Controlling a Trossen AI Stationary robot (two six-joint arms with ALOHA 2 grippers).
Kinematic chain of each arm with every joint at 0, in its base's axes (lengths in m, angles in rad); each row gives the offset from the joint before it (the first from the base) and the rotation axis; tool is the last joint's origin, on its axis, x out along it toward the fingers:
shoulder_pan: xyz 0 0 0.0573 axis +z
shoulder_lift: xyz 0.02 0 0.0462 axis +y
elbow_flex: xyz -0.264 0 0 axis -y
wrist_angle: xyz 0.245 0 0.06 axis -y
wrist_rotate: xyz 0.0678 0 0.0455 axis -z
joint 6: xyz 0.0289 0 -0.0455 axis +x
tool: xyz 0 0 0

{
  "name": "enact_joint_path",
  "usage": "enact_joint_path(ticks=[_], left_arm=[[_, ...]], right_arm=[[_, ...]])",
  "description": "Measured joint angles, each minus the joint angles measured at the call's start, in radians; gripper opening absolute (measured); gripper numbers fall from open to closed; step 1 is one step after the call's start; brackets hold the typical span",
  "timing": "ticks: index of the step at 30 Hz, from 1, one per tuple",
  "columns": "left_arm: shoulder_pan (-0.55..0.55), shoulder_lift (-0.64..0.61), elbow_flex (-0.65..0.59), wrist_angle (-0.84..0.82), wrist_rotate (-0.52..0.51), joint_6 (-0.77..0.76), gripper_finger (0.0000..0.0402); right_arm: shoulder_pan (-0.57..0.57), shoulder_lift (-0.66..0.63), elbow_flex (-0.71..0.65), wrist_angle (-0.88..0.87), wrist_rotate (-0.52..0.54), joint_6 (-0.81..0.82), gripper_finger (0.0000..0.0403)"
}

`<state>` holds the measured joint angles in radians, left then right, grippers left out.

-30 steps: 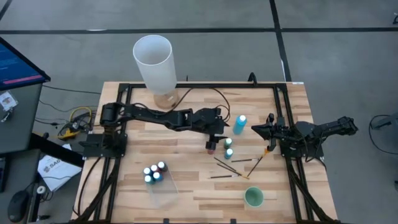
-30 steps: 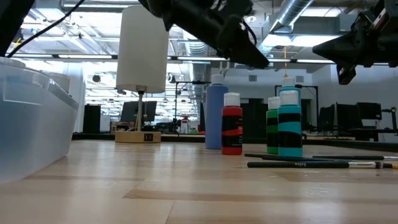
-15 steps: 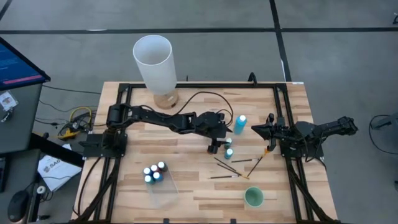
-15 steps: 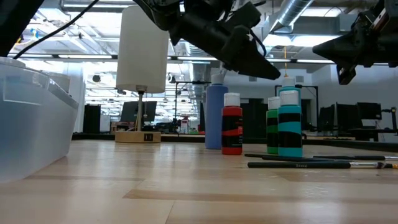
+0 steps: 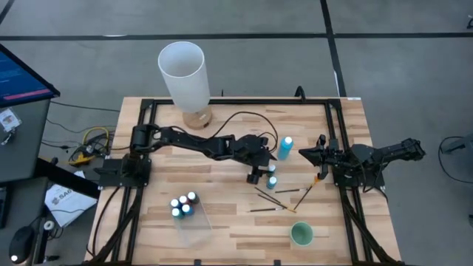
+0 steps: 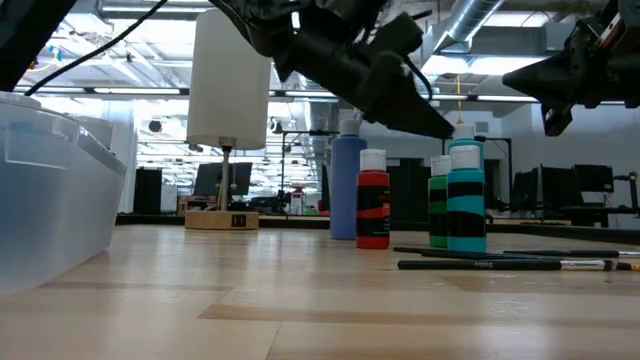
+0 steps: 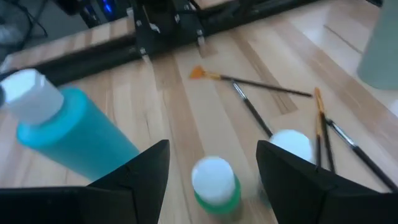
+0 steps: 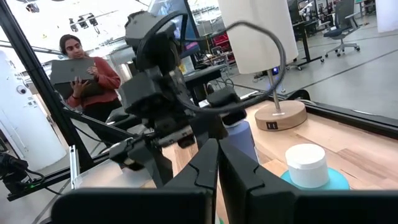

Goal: Pick & Place Paint Supplies
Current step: Put the dark green paint bottle into the transparent bin

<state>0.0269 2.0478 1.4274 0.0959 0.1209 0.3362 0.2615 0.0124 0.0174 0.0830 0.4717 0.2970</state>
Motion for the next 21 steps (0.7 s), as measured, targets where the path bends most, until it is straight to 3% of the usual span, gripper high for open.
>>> enact_joint_path(ticks=[14,21], left_arm=[[0.000,0.061,0.014,0.000,-0.025,0.003,0.0227],[0.000,0.053,0.015,-0.011,-0.024,0.004,0.0191]], right_arm=[[0.000,0.000,0.000,-0.001,0.000,0.000,0.0008],[0.000,0.000,0.000,0.000,0.000,0.000,0.0008]])
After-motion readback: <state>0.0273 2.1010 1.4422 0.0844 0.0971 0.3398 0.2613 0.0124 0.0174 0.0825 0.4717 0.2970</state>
